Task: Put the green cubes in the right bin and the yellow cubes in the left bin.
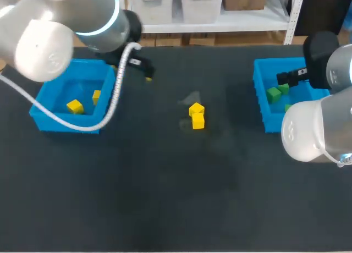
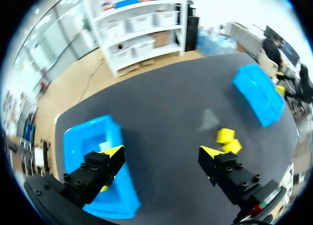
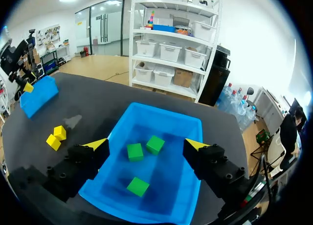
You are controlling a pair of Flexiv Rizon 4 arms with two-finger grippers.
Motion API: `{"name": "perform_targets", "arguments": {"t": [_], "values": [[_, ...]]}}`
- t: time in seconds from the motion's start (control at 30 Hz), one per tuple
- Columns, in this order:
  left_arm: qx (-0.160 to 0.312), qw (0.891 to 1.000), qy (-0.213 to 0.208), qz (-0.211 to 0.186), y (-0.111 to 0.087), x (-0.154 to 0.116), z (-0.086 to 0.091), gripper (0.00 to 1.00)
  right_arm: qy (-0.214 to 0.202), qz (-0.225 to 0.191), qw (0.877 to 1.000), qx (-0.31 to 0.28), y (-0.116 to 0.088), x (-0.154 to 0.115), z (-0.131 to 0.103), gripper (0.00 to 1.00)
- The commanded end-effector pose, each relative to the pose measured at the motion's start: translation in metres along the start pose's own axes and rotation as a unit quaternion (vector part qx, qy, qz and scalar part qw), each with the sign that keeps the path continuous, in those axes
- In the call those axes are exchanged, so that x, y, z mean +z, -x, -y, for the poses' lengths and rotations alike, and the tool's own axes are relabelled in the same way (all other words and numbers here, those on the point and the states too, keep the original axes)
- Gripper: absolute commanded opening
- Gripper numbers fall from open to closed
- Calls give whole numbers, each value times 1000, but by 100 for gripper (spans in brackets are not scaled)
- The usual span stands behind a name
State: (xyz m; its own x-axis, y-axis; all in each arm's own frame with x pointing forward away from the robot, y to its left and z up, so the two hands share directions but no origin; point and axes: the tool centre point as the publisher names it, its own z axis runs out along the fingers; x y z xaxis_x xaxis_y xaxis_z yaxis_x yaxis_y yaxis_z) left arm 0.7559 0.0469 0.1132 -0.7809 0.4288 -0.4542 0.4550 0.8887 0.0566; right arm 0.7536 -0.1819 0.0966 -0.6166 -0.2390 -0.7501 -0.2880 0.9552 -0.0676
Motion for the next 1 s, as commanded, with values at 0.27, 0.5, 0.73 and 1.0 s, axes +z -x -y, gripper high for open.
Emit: {"name": "perform_targets", "arguments": {"t": [0.27,0.5,0.73,1.0], "values": [[134,986,-89,-31,39,31,75,100,1,0,1000,0,0,-1,1,100],[155,981,-97,-61,42,35,98,100,1,0,1000,0,0,-1,1,100],[170,976,-91,-105,37,37,119,100,1,0,1000,0,0,-1,1,100],[170,970,-80,-153,25,47,142,100,1,0,1000,0,0,-1,1,100]]}}
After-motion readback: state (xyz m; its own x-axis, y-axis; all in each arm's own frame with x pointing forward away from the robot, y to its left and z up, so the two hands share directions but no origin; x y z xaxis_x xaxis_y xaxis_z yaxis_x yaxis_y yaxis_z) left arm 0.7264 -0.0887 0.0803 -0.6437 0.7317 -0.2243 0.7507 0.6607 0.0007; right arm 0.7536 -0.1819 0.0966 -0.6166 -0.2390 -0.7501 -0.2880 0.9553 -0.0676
